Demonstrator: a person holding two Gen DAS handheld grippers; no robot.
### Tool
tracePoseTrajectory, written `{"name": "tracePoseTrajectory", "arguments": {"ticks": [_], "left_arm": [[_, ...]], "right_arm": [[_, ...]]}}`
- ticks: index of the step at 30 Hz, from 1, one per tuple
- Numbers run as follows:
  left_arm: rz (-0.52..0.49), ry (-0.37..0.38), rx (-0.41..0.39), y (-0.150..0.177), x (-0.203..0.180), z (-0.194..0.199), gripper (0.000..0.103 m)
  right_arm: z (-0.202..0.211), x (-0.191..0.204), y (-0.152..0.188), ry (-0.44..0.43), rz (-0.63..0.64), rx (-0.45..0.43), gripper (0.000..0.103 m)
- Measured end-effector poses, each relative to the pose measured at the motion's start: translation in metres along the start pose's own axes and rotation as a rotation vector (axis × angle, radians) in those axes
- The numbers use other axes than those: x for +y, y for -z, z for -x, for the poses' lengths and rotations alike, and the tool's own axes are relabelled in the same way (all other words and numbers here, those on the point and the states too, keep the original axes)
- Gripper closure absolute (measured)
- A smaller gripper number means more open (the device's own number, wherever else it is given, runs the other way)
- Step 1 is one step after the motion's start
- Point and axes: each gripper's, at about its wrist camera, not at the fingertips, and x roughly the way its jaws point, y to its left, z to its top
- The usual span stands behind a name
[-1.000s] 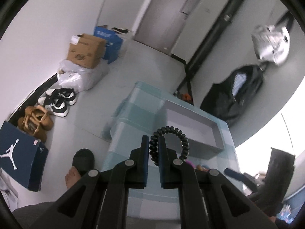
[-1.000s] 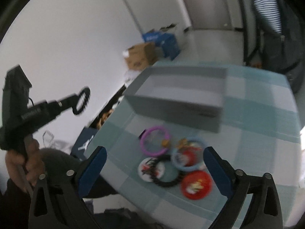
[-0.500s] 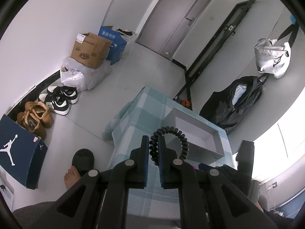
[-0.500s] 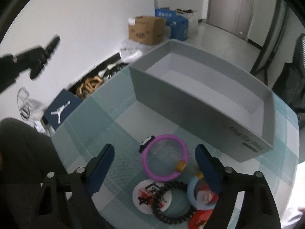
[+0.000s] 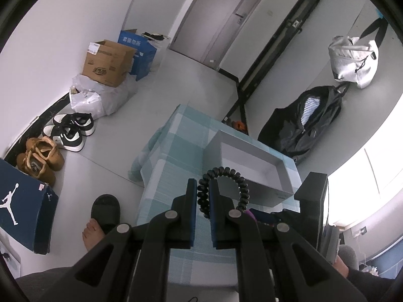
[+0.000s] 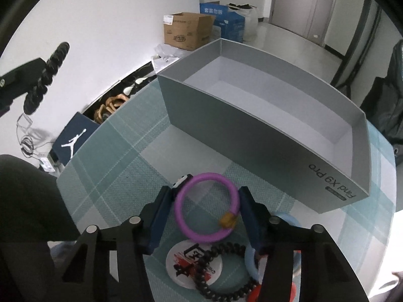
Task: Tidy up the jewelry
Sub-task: 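Carry both bracelets over the grey box and open both tools to drop them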
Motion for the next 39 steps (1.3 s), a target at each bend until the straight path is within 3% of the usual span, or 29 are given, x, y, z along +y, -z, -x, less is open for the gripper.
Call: {"name": "tracePoseTrajectory", "arguments": {"ticks": [13, 27, 33, 39], "left_arm": [[-0.044, -0.039, 0.014, -0.005, -0.023, -0.009, 0.098], [-0.164, -0.045, -0.017, -0.044, -0.075, -0.03, 0.098], [-0.235, -0.042, 0.001, -0.058, -0.09, -0.056, 0.098], [-0.282, -0.058, 0.055, -0.054, -0.093, -0.085, 0.098]], "right_arm": [[0.061, -0.029, 0.007, -0.211, -0.134, -0.187, 0.052], [0.122, -0.087, -0.029, -0.211, -0.173, -0.354, 0.052], [0.117, -0.113, -0.053, -0.212, -0.182, -0.376, 0.052], [0.091, -0.128, -0.063, -0.234, -0.199, -0.326, 0.052]]}}
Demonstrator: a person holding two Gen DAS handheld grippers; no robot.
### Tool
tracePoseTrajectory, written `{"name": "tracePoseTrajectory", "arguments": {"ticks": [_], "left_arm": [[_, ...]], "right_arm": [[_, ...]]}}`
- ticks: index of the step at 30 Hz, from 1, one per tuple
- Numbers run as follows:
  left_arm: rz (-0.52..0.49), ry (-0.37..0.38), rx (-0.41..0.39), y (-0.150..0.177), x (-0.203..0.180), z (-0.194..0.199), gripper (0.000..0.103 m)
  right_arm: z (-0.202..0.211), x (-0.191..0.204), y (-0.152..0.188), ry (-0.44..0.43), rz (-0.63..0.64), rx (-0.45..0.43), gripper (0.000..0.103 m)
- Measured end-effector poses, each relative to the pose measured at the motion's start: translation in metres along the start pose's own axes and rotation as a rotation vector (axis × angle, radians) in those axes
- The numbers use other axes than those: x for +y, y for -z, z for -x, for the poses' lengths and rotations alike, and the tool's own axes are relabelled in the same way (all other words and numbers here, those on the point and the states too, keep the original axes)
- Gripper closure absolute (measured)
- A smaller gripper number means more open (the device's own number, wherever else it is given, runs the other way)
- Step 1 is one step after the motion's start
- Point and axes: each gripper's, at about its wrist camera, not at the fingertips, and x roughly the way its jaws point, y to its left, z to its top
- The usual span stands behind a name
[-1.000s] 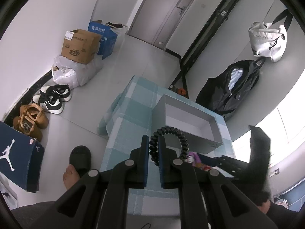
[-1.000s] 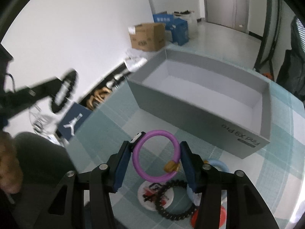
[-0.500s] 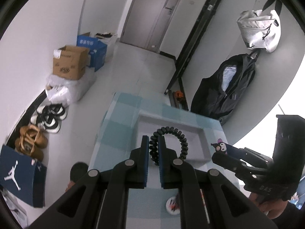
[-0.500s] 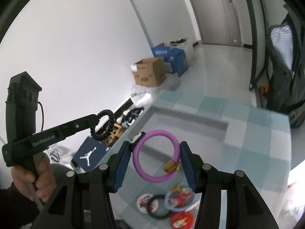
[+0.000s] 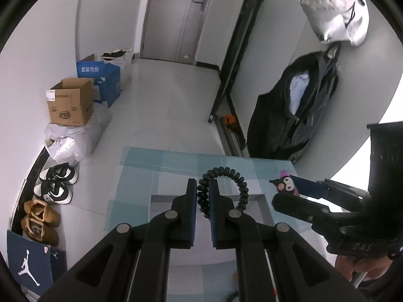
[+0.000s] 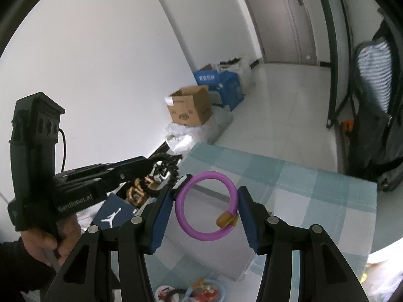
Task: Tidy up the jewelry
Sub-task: 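Carry both bracelets over the grey box and open both tools to drop them, then withdraw both open tools from the grey box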
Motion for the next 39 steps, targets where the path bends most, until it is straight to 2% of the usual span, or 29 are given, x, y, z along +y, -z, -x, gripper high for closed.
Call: {"name": "tracePoseTrajectory", "arguments": {"ticks": [5, 9, 16, 21, 23, 25, 28, 34, 37, 39], "left_arm": [[0.014, 0.001, 0.045, 0.001, 0.002, -0.019, 0.098], [0.007, 0.001, 0.076, -0.001, 0.001, -0.033, 0.098], [-0.027, -0.008, 0.132, 0.003, -0.002, -0.047, 0.098], [-0.022, 0.028, 0.16, 0.005, 0.0, -0.053, 0.098], [-0.028, 0.036, 0.166, 0.006, -0.001, -0.055, 0.097], [-0.025, 0.068, 0.205, 0.006, -0.002, -0.059, 0.097], [-0.006, 0.102, 0.222, 0.008, 0.001, -0.058, 0.095], [0.016, 0.103, 0.142, 0.005, 0.009, -0.035, 0.074], [0.008, 0.084, 0.091, 0.003, 0.01, -0.021, 0.062], [-0.001, 0.051, 0.055, 0.005, 0.01, -0.012, 0.059]], "right_arm": [[-0.019, -0.009, -0.001, -0.014, -0.012, 0.048, 0.052], [-0.028, -0.019, 0.002, -0.045, -0.068, 0.076, 0.052], [-0.043, -0.026, 0.007, -0.037, -0.117, 0.135, 0.052], [-0.051, -0.025, 0.011, -0.009, -0.135, 0.165, 0.051], [-0.053, -0.024, 0.011, -0.003, -0.136, 0.167, 0.049], [-0.053, -0.022, 0.011, 0.022, -0.118, 0.156, 0.046], [-0.046, -0.023, 0.011, 0.037, -0.108, 0.137, 0.031], [-0.022, -0.027, 0.007, 0.041, -0.125, 0.061, 0.024], [-0.01, -0.028, 0.006, 0.062, -0.132, 0.028, 0.022], [-0.002, -0.027, 0.007, 0.069, -0.14, 0.008, 0.019]]}}
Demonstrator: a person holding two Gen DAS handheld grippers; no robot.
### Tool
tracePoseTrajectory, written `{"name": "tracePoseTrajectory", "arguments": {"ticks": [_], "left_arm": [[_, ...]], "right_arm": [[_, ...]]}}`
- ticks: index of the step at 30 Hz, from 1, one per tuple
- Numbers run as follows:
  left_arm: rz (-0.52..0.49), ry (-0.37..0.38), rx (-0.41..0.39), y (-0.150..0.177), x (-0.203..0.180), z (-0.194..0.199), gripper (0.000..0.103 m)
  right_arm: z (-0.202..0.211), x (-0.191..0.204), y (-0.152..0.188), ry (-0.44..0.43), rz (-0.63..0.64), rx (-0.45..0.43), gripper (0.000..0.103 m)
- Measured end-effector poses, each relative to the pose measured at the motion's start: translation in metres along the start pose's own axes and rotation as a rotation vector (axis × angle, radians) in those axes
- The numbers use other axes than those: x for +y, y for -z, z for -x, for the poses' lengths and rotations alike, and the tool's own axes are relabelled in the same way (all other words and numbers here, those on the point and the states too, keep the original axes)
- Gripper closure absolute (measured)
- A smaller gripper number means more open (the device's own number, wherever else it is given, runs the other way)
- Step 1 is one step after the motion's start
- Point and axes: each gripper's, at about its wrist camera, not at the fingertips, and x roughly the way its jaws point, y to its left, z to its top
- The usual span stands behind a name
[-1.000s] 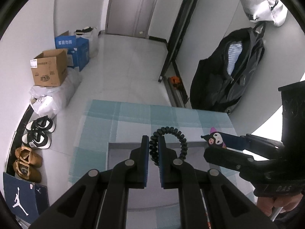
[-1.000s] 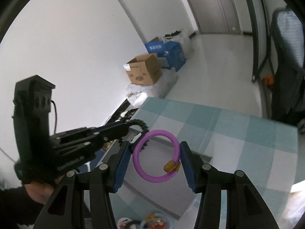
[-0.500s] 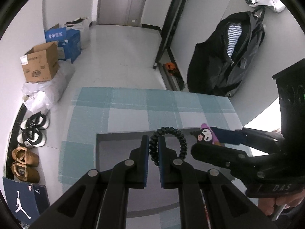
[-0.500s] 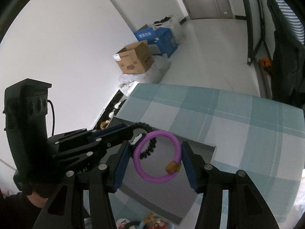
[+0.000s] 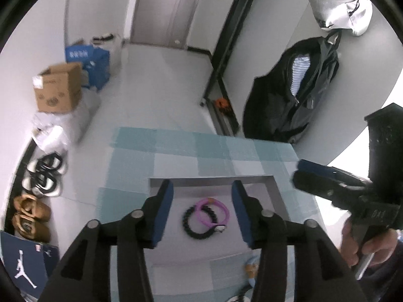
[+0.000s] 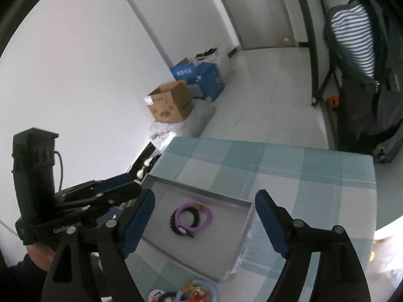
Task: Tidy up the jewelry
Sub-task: 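Withdraw both open tools from the grey box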
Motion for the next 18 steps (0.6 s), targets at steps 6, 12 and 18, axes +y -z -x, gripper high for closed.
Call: {"name": "tracePoseTrajectory", "arguments": {"ticks": [6, 12, 18], "left_arm": [[0.024, -0.034, -0.037, 0.015, 0.004, 0.014, 0.052], [-0.035, -0.048, -0.08, 0.034, -0.008, 0.029, 0.052], [-0.075, -0.043, -0.046, 0.048, -0.02, 0.03, 0.052]], "right_arm": [[0.023, 0.008, 0.012, 0.03, -0.001, -0.07, 0.005], [0.043, 0.02, 0.03, 0.06, 0.066, -0.104, 0.003], [0.061, 0.013, 0.052, 0.062, 0.041, -0.098, 0.0]]}}
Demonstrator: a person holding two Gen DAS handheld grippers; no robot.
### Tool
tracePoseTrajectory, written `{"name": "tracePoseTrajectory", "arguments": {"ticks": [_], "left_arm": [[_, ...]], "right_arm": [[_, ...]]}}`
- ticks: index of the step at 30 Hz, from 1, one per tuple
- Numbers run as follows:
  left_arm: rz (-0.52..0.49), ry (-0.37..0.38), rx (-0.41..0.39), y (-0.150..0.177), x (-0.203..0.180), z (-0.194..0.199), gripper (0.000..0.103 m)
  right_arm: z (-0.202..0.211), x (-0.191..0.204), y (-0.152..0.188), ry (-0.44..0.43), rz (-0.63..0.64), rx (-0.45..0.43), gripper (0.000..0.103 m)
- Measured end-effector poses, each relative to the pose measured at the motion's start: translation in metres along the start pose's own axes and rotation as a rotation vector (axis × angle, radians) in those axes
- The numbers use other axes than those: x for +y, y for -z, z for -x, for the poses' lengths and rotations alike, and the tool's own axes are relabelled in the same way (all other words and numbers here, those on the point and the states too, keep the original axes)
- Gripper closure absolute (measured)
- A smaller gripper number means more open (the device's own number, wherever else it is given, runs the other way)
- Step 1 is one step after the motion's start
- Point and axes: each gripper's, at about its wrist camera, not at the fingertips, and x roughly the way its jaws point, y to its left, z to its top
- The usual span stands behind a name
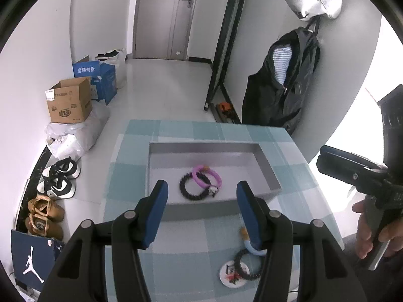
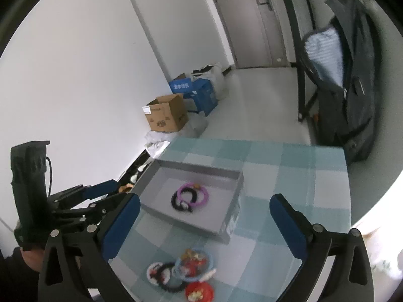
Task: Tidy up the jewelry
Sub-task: 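Withdraw both open tools from the grey box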
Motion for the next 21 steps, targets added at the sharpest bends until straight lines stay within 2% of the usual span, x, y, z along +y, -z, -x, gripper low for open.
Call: {"name": "tracePoseTrajectory", "arguments": {"ticks": [5, 6, 8, 9, 11, 16, 19, 21], "left_arm": [[-0.005, 0.01, 0.016, 0.01, -0.006, 0.004, 0.05], [0.004, 0.011, 0.022, 0.013, -0.006, 0.004, 0.047], [0.025, 0.026, 0.039, 0.02, -0.006, 0.005, 0.031], [0.033, 0.035, 0.047, 0.022, -0.006, 0.006, 0.03], [0.034, 0.042, 0.055, 0.026, -0.008, 0.007, 0.03], [0.028, 0.004, 0.069, 0.03, -0.007, 0.006, 0.029], [0.041, 0.0, 0.084, 0.033, -0.004, 0.003, 0.029], [0.051, -0.007, 0.103, 0.035, -0.002, 0.0, 0.029]], "right_arm": [[0.009, -0.001, 0.025, 0.011, -0.042, 0.019, 0.0], [0.01, -0.001, 0.03, 0.015, -0.042, 0.026, 0.0], [0.01, 0.001, 0.039, 0.016, -0.043, 0.041, 0.0], [0.009, 0.001, 0.044, 0.017, -0.045, 0.051, 0.0], [0.008, 0.001, 0.051, 0.021, -0.053, 0.068, 0.0], [0.004, -0.001, 0.067, 0.014, -0.061, 0.116, 0.0], [-0.002, 0.006, 0.074, 0.002, -0.024, 0.147, 0.0], [-0.007, 0.013, 0.077, -0.007, 0.009, 0.159, 0.004]]}}
